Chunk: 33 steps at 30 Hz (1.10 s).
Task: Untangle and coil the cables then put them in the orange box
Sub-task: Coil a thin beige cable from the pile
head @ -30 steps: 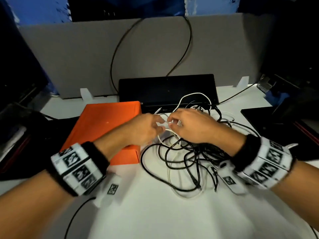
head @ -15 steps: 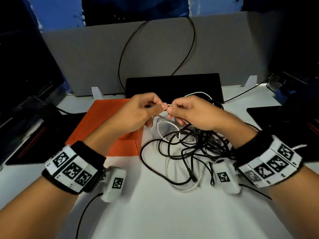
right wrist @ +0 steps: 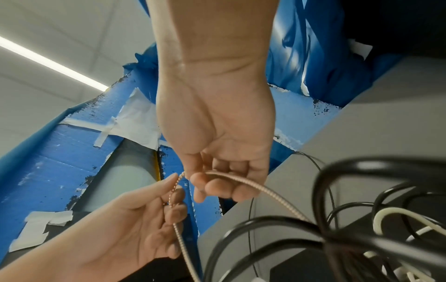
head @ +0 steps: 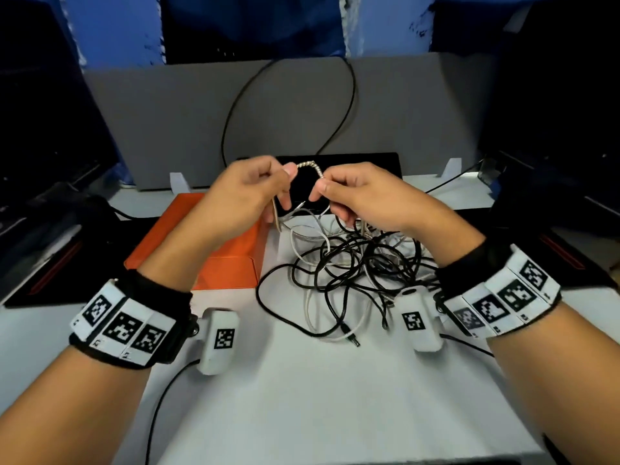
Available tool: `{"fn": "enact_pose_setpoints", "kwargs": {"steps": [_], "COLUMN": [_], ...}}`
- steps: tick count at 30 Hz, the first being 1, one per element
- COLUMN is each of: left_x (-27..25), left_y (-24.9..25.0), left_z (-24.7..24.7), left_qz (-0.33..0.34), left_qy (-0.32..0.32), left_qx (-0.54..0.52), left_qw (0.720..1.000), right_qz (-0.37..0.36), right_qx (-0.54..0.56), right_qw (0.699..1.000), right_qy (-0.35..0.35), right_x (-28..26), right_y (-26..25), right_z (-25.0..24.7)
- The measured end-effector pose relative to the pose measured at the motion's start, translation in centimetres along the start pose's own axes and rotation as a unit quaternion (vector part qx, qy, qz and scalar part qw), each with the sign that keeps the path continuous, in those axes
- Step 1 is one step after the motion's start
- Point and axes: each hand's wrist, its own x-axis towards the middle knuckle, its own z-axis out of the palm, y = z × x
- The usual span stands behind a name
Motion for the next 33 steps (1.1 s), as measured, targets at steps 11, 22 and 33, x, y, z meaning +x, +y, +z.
{"fn": "enact_pose_setpoints", "kwargs": {"steps": [11, 22, 33], "left_x": [-5.1, -4.6, -3.7], "left_y": [1.0, 0.1, -0.3], "left_z": [-1.7, -0.9, -0.2], "left_qz": [0.051, -0.006, -0.022], "left_qy": [0.039, 0.018, 0.007], "left_qx": [-0.040, -0.093, -0.144], "left_qw": [0.997, 0.995, 0.989], "right_qz": [-0.063, -0.044, -0.034], "right_qx": [0.031, 0.011, 0.048], "right_qw": [0.997, 0.999, 0.995], "right_qy": [0.031, -0.002, 0.080], "right_x": [-3.0, -2.5, -1.9], "right_y": [-1.8, -1.5, 0.3], "right_z": [3.0, 2.6, 2.8]}}
